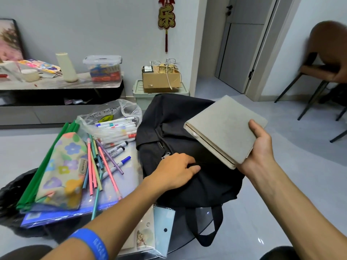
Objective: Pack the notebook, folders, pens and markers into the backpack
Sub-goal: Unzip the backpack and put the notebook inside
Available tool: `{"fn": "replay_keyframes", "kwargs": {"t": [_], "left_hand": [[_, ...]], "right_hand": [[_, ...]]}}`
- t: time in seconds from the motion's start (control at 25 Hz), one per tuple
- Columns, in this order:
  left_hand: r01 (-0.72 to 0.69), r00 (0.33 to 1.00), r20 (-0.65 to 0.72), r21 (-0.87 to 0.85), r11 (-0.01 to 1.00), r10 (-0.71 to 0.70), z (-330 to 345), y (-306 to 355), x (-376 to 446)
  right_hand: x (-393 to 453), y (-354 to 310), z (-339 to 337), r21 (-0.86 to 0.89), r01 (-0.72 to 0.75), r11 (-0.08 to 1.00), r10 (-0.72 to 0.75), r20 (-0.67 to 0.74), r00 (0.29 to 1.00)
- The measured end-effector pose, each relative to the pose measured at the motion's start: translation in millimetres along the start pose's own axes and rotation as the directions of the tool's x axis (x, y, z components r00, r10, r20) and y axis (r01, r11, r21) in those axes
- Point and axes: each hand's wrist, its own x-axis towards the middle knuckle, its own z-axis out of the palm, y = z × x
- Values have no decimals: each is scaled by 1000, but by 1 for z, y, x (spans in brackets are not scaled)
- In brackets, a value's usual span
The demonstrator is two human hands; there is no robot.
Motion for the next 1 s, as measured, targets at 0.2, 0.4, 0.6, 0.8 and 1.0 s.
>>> {"fn": "replay_keyframes", "kwargs": {"t": [0.2,0.4,0.6,0.8,1.0], "left_hand": [[49,993,109,-36,998,-44,-4,2,2],[169,984,69,-77,983,-163,-1,9,10],[373,925,146,-539,756,-352,-1,3,14],[94,978,-185,-47,994,-101,-11,-14,0],[84,984,-138,-178,980,-109,-30,-56,-22]], "right_hand": [[0,-1,-4,-41,-20,999,21,34,999],[2,1,-7,-41,-12,999,14,26,1000],[3,-1,-9,-43,-4,999,5,29,1000],[4,-1,-12,-56,-2,998,2,13,1000],[5,2,-12,-73,-5,997,3,-27,1000]]}}
